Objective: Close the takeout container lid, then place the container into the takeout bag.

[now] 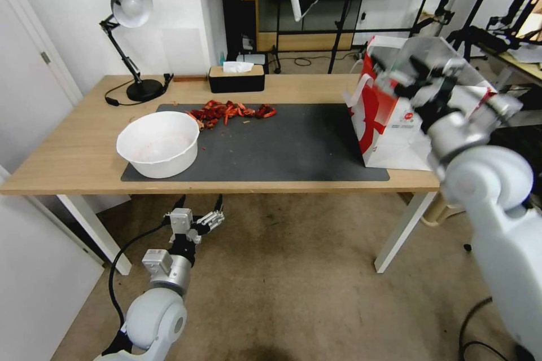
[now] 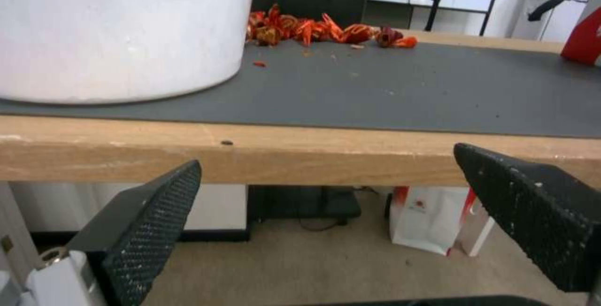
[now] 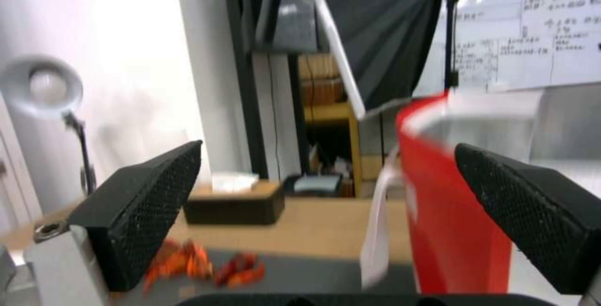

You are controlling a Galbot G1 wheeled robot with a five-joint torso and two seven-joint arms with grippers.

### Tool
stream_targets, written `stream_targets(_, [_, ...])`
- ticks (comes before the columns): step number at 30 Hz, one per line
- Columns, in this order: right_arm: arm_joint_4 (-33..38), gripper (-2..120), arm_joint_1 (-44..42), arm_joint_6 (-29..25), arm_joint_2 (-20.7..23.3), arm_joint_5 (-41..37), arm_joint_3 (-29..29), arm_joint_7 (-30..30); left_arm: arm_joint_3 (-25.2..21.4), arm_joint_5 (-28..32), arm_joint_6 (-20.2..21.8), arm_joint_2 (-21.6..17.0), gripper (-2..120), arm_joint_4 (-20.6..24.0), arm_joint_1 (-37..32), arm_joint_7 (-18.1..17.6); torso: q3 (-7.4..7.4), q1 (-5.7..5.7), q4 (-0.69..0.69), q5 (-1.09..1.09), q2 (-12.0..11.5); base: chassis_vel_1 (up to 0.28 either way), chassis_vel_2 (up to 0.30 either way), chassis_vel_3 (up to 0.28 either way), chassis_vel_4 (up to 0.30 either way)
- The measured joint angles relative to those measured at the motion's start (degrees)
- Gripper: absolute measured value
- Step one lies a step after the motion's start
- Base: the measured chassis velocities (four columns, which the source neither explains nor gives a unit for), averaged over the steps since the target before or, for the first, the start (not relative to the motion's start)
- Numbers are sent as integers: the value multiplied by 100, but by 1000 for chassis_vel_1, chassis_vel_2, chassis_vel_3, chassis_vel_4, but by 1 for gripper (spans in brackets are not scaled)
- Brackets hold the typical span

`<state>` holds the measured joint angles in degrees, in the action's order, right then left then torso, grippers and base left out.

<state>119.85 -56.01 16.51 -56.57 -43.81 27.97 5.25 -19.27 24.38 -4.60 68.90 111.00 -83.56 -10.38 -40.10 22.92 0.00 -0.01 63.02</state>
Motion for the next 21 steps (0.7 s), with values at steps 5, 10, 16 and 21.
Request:
stream_targets(5, [113,100,-560,-298,-113,554,-57,-55,-7,2,-137,37,100,-18,-26,67,0,0,1,0,0,0,0,0,0])
stream_targets(10, [127,100,-1084,-600,-254,931,-20,-80,-48,-3,-271,79,100,-37,-66,114,0,0,1,0,0,0,0,0,0])
stream_targets(16, [114,100,-2153,-1286,-657,1579,75,-83,-71,-73,-569,109,100,-103,-45,126,0,0,-1,1,1,0,0,0,0])
stream_targets(21, [53,100,-2613,-1839,-947,1960,157,-76,-61,-103,-681,124,100,-96,-91,158,0,0,0,1,1,0,0,0,0])
